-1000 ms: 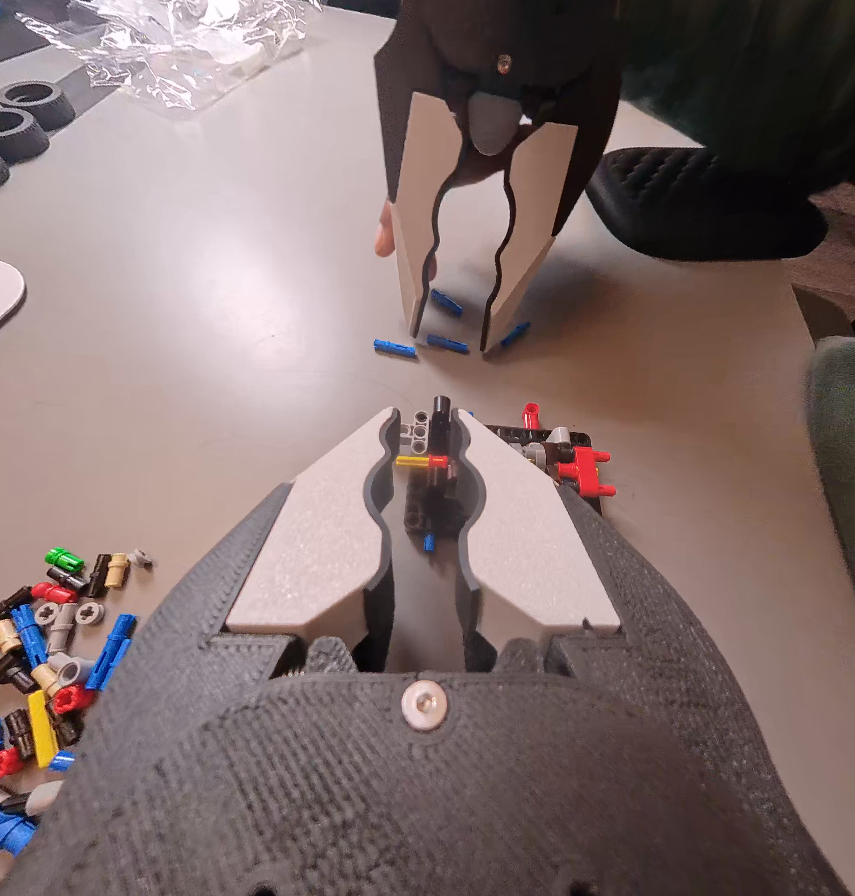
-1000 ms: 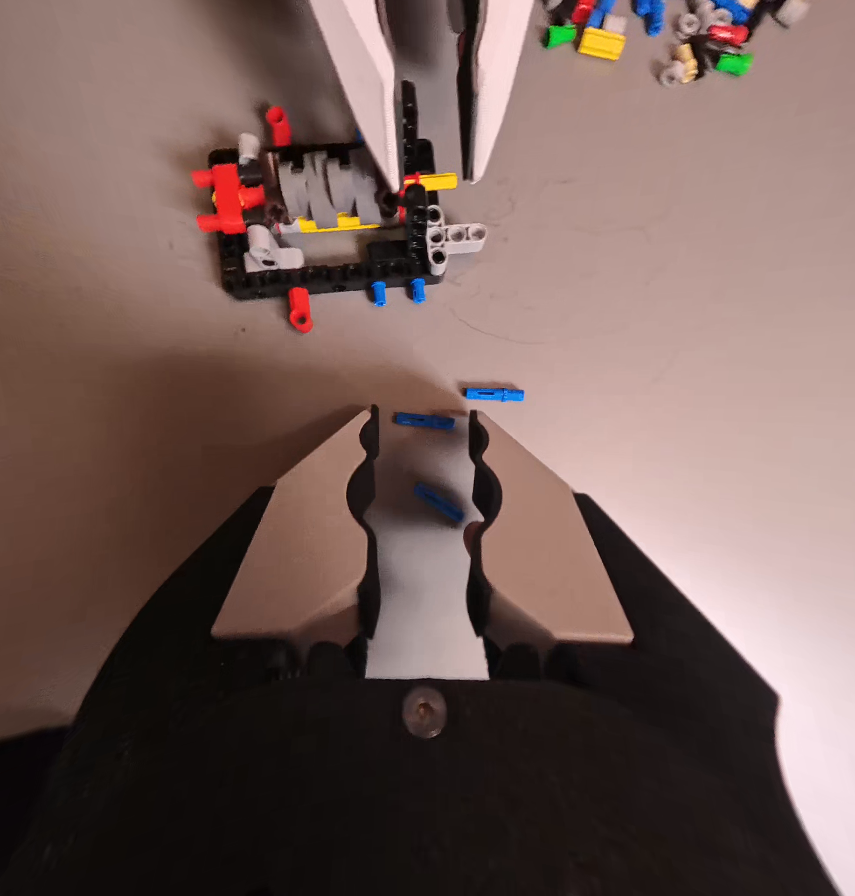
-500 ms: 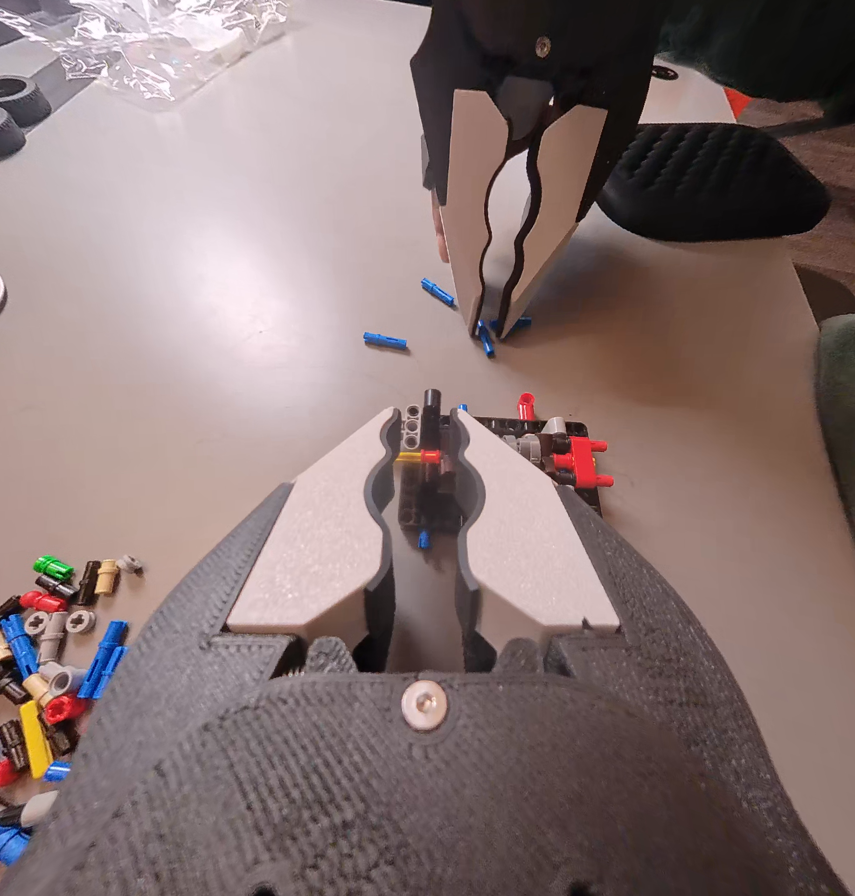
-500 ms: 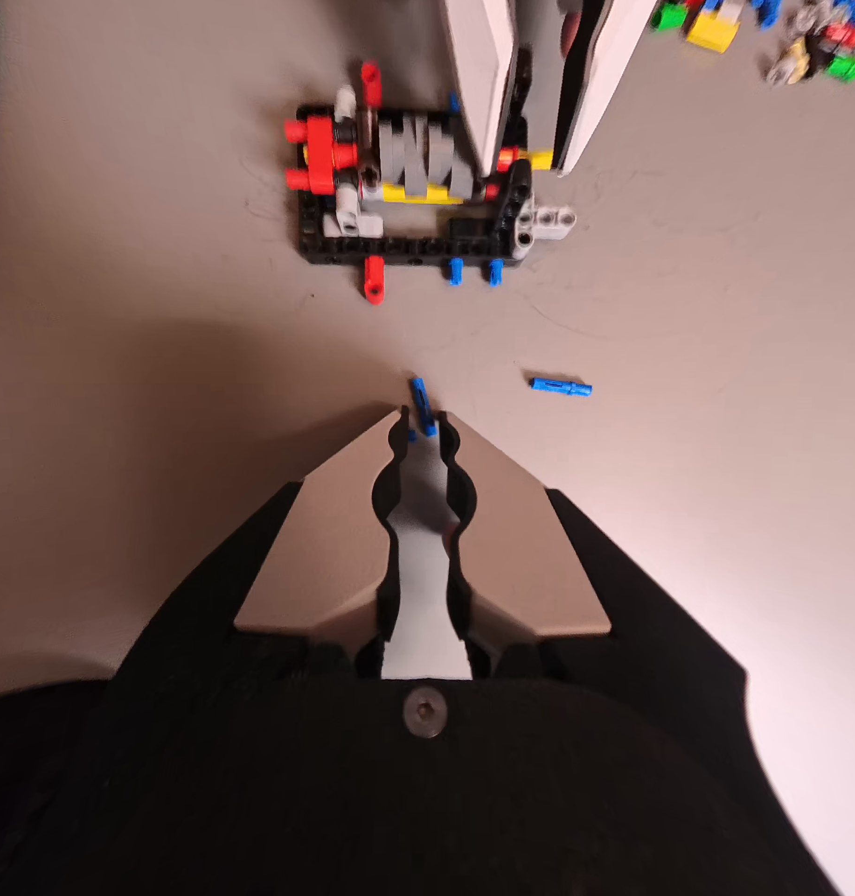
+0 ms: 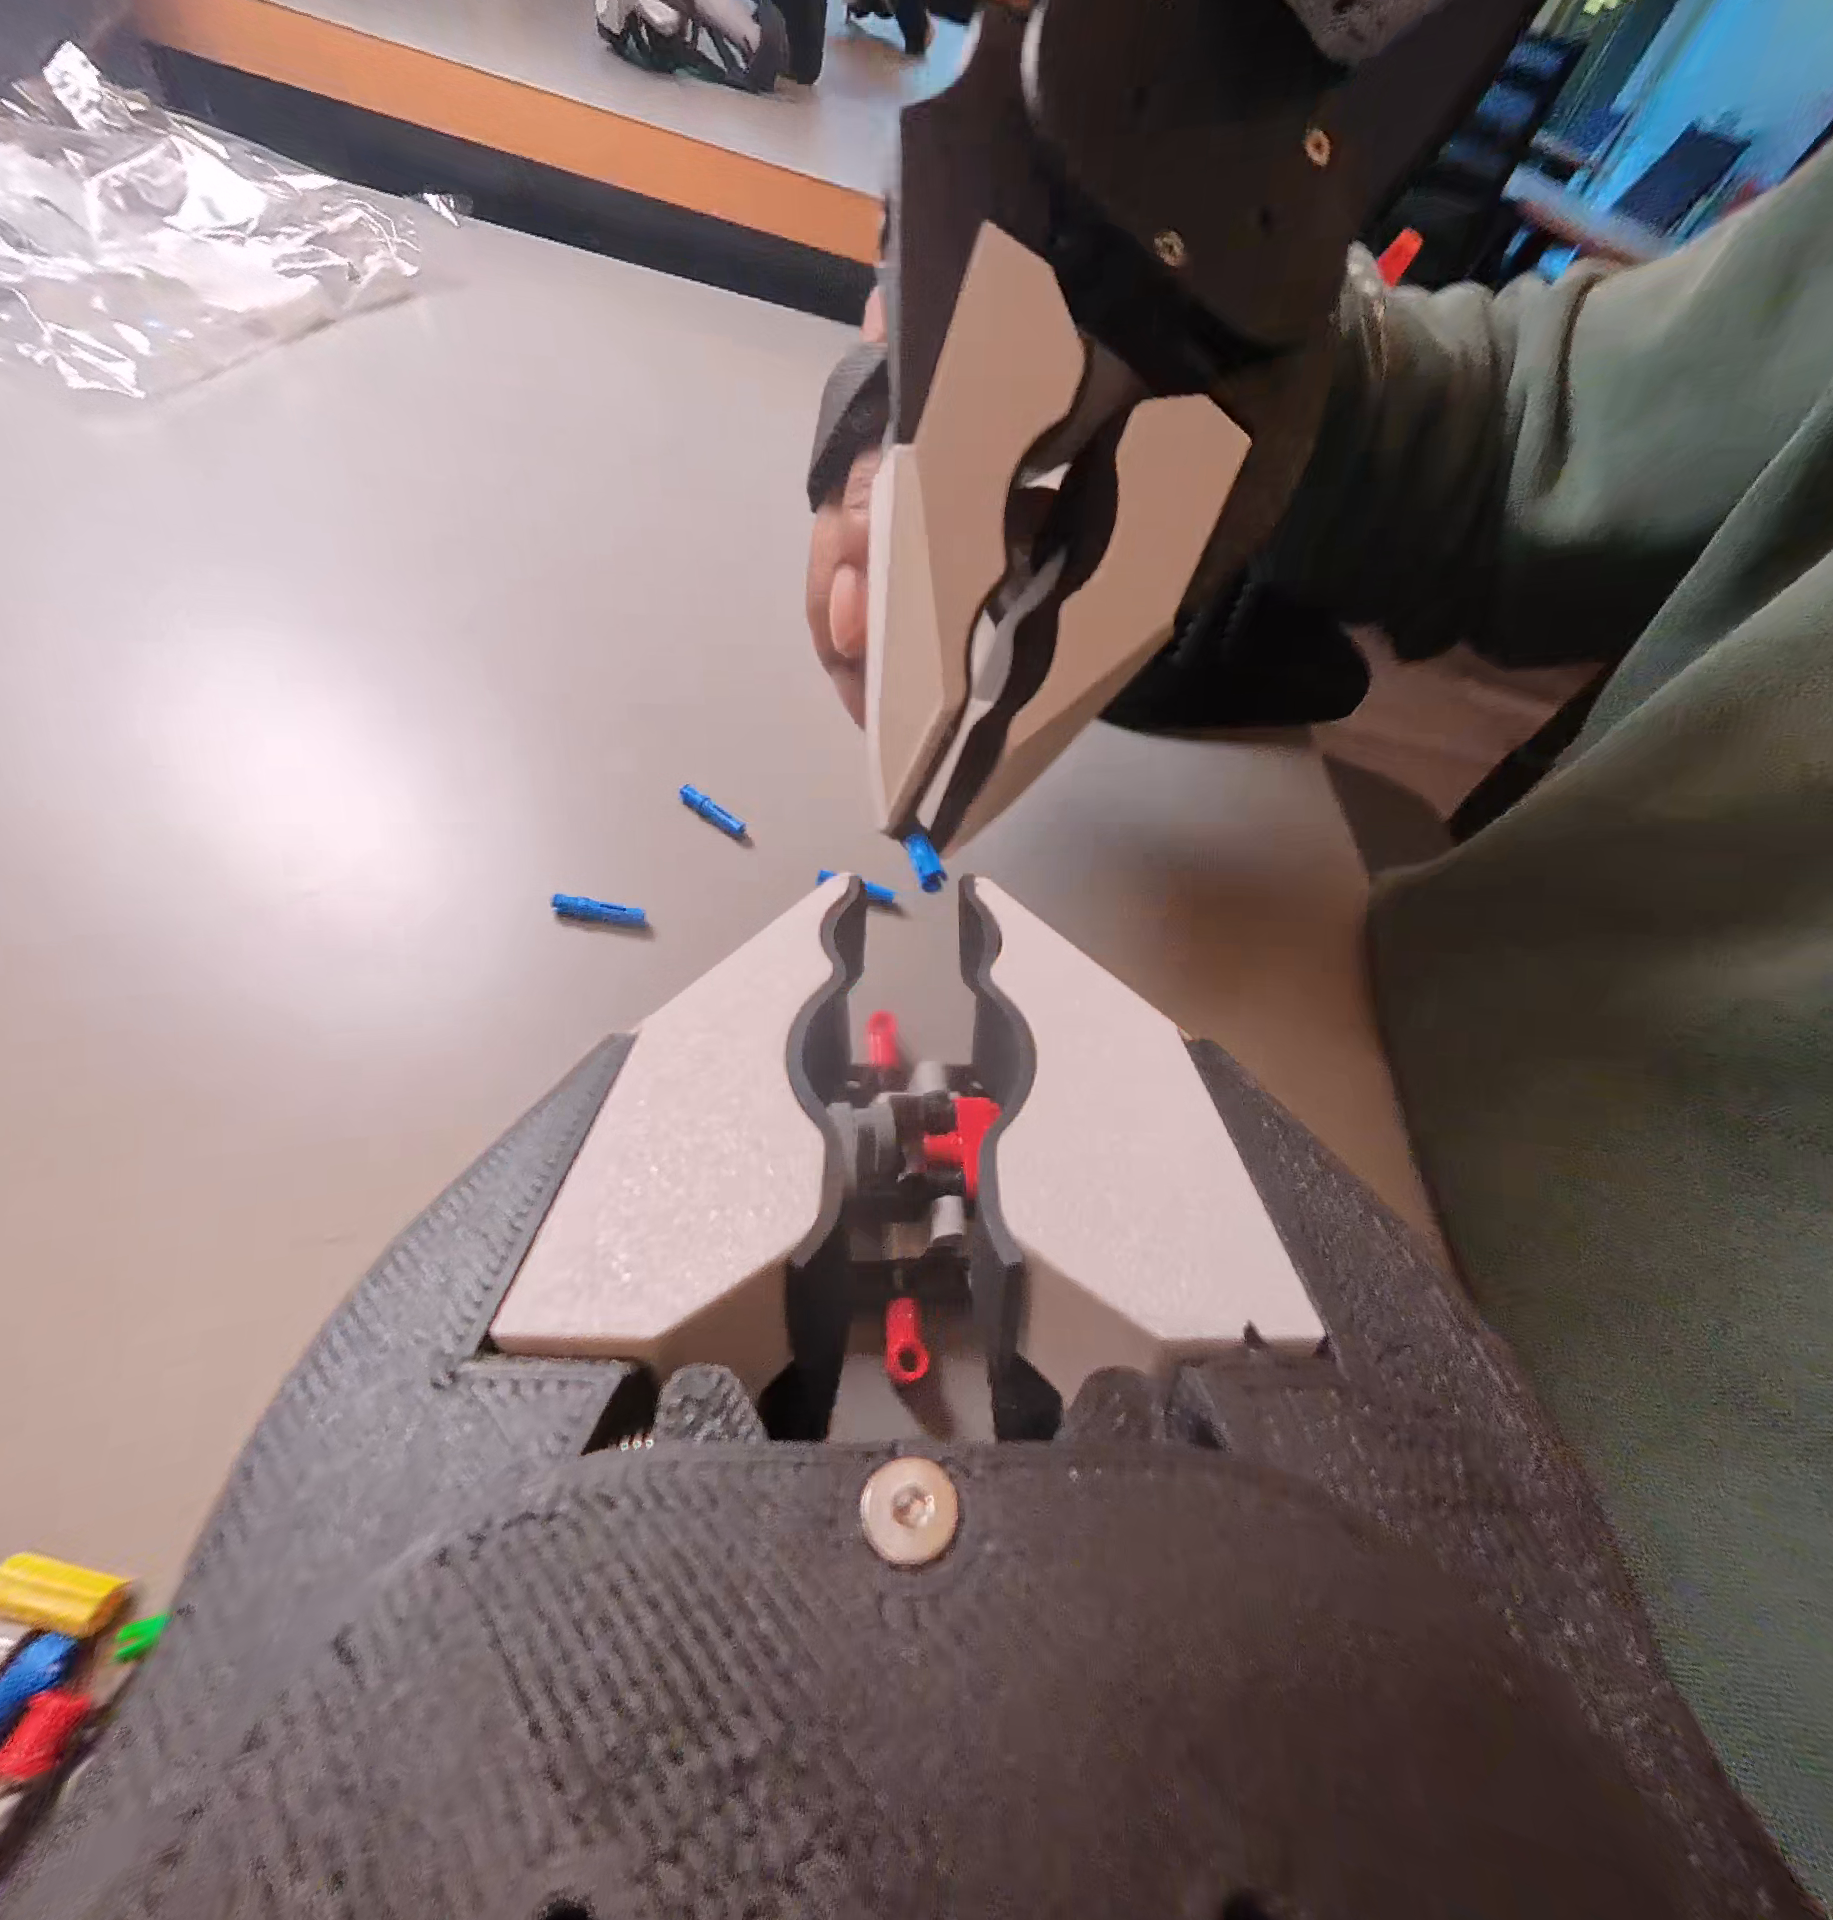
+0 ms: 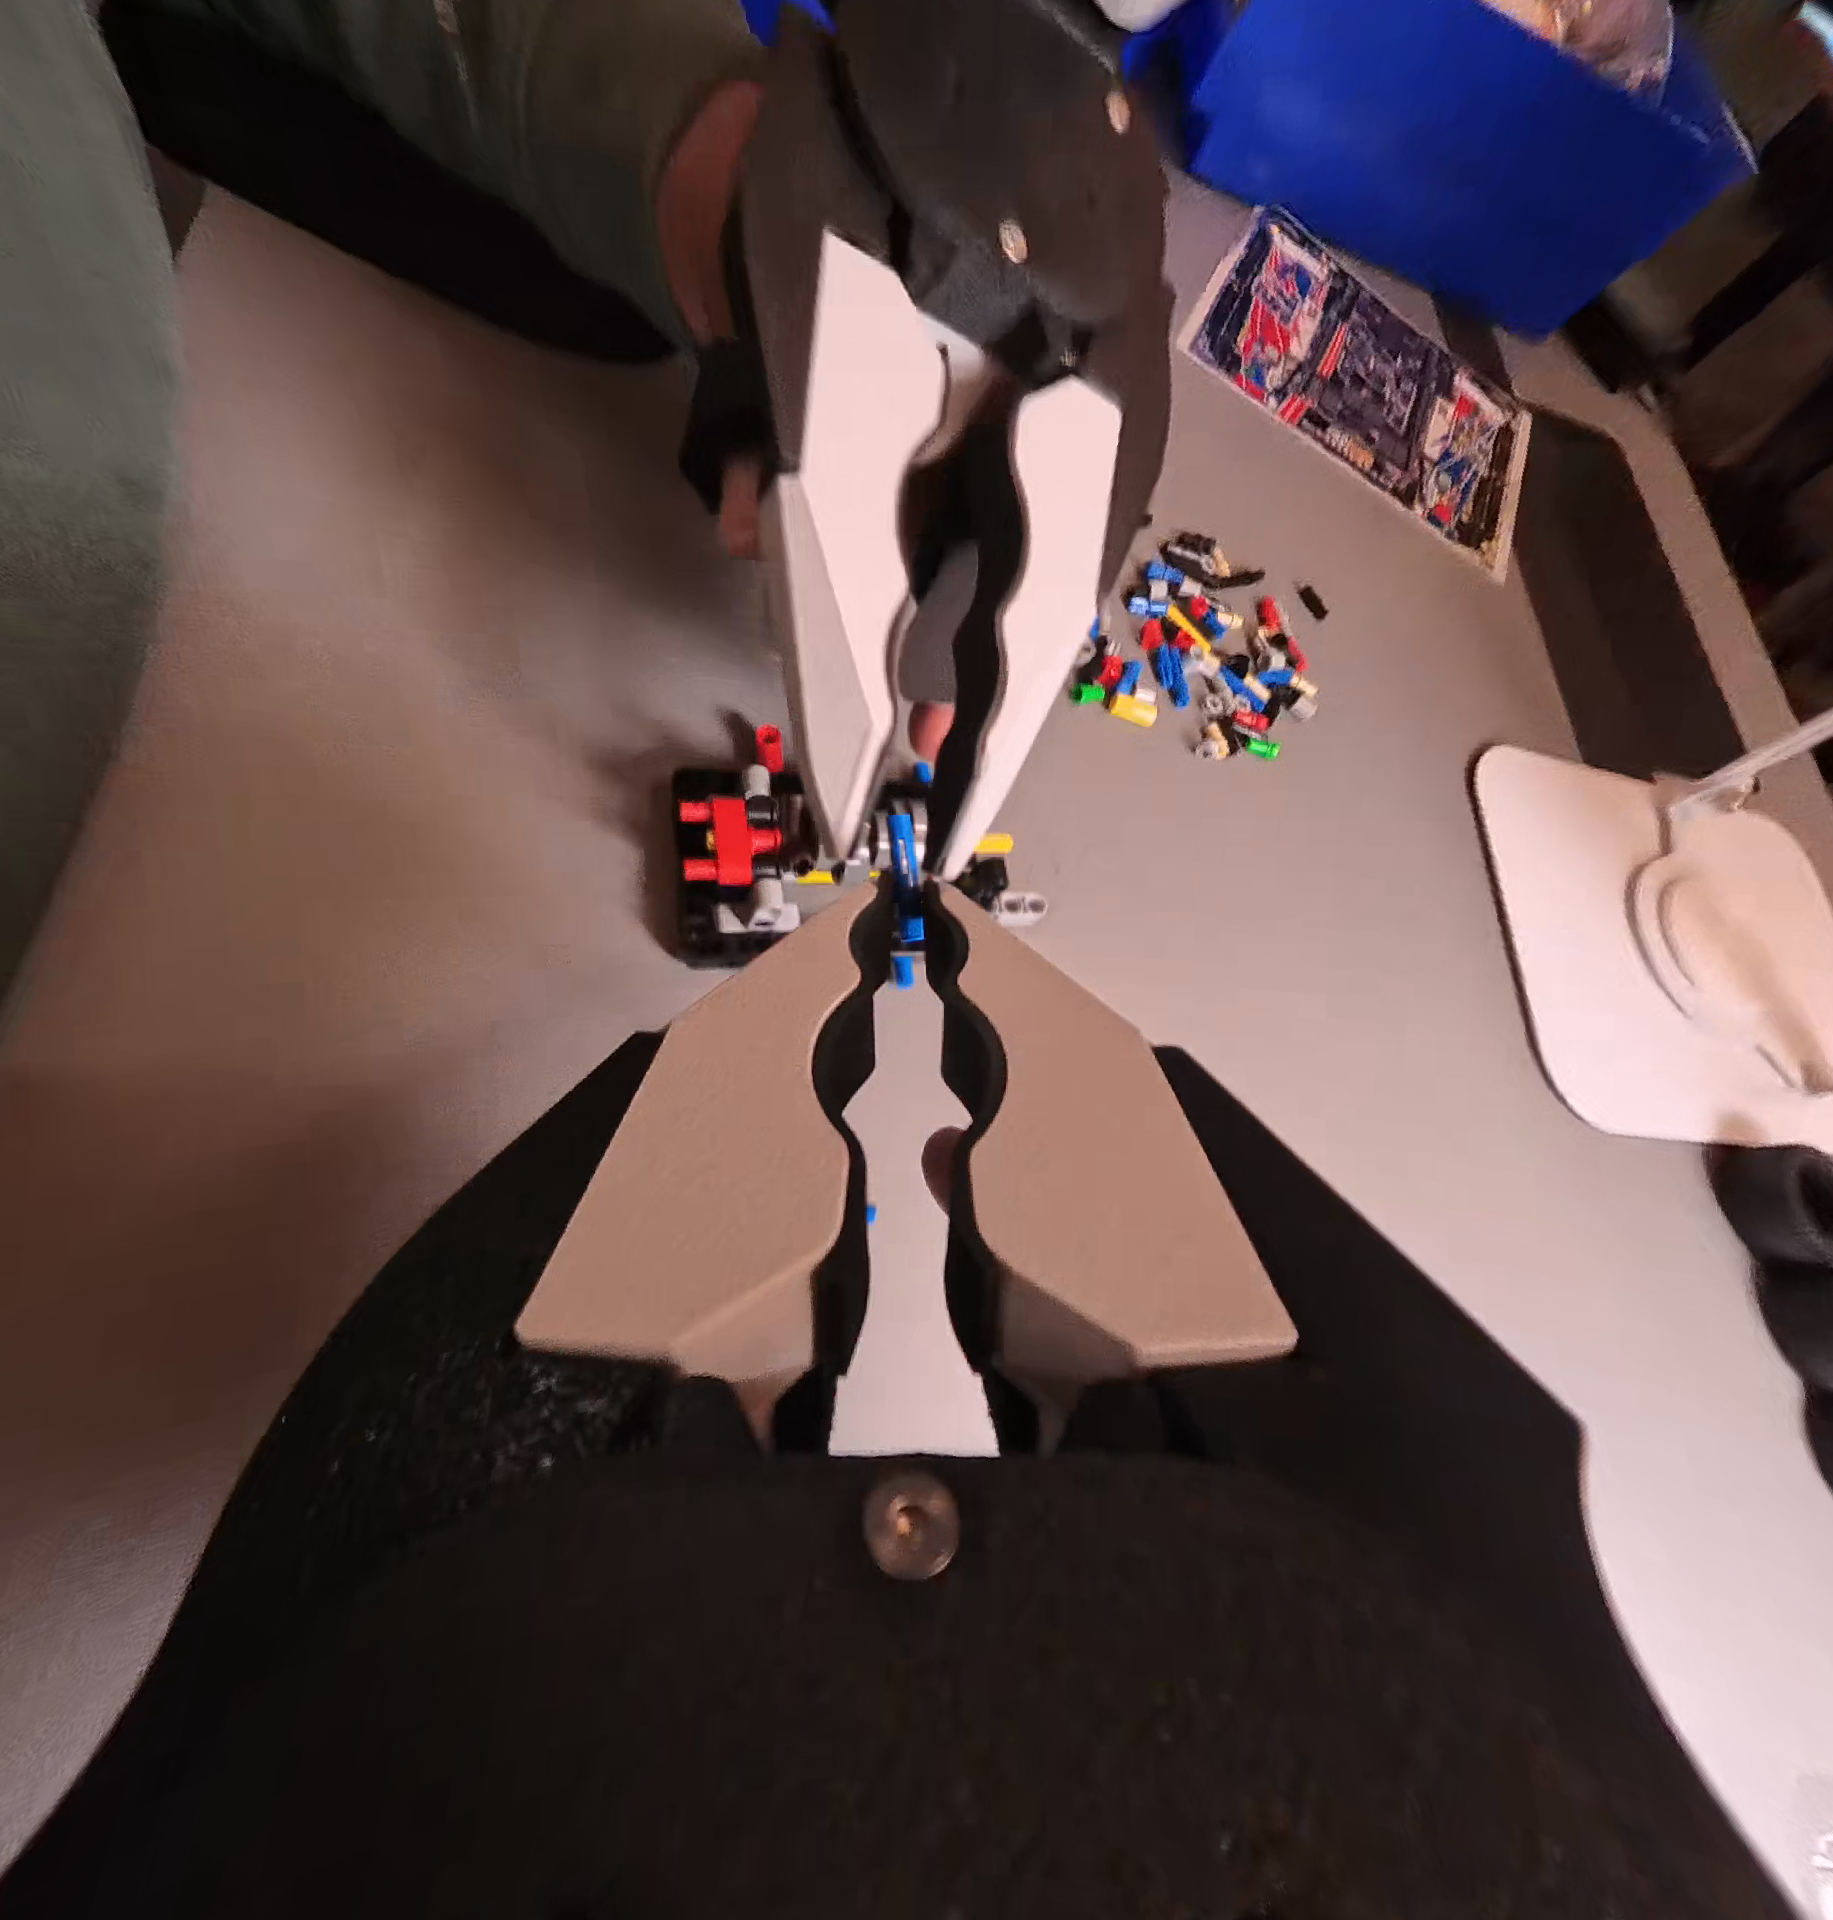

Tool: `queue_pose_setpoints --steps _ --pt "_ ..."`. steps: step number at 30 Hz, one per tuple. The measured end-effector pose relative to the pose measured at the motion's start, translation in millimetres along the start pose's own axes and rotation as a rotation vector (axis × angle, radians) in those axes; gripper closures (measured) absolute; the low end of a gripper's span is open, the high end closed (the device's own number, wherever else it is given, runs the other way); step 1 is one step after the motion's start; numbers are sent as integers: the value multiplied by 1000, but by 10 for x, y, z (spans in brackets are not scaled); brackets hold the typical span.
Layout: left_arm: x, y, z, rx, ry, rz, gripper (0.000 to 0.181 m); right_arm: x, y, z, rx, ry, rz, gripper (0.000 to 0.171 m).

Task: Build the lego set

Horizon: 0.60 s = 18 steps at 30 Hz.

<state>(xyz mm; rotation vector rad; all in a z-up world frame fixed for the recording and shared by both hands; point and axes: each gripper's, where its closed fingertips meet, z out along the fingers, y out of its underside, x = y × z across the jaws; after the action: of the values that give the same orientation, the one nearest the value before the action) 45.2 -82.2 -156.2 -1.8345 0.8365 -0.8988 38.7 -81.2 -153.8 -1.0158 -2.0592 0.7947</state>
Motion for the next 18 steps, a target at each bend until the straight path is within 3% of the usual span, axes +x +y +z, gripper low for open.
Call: queue_pose_setpoints --steps 7,11,13,16,18 --pt "62 -93 -81 78 107 -138 177 -19 -102 20 18 43 -78 169" --pt "155 -313 -212 235 256 -234 179 28 -335 -119 233 82 -22 169" --pt "191 -395 -267 296 319 -278 179 12 -397 -158 314 67 47 159" --pt "199 -419 -287 325 360 -309 179 -15 -425 -140 368 42 121 146" --pt "191 -408 -283 329 376 -328 178 6 -434 -135 391 44 155 149"
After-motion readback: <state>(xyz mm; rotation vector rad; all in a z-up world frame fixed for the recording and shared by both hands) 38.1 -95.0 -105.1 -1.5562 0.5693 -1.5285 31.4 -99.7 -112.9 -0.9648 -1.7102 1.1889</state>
